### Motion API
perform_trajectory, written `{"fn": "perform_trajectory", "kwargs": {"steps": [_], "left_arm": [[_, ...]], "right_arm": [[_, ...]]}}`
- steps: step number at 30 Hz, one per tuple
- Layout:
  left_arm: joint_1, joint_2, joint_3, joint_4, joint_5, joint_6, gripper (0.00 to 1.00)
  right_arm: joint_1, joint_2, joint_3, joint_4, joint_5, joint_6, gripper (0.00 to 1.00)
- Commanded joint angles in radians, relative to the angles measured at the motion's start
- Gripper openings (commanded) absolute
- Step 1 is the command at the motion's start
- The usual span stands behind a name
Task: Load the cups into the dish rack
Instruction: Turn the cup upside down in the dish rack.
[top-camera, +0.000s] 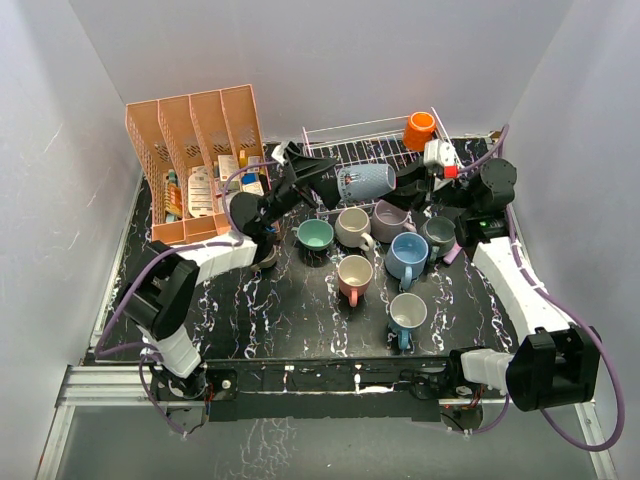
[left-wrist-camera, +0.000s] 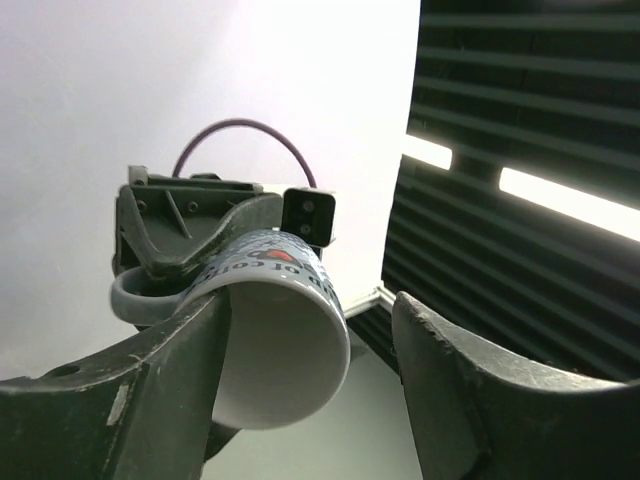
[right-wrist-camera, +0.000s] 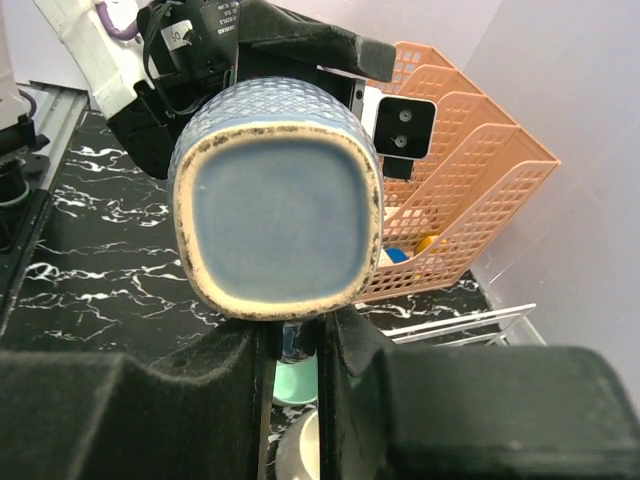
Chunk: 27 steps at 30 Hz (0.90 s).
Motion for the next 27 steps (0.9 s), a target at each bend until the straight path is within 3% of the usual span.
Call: {"fn": "perform_trajectory", "kwargs": {"steps": [1, 11, 19, 24, 27], "left_arm": [[0.039, -0.080, -0.070, 0.313, -0.040, -0.100, 0.65], [0.111, -0.146, -0.266, 0.313, -0.020, 0.007, 0.68], [0.205, -0.151, -0.396, 0.294, 0.070, 0.084, 0.68], [0.252, -0.168, -0.438, 0.212, 0.150, 0.158, 0.67], [0.274, -0.216, -0.431, 0.072, 0.207, 0.254, 0.67]], "right_arm": [[-0.012, -0.056, 0.035, -0.033, 0.003, 0.052, 0.08], [-0.038, -0.075, 0.062, -0.207, 0.059, 0.088, 0.08], [-0.071, -0.056, 0.149, -0.475, 0.138, -0.057, 0.08], [-0.090, -0.022, 0.221, -0.615, 0.199, -0.131, 0.08], [-0.107, 0.027, 0.283, -0.710, 0.226, -0.172, 0.08]]}}
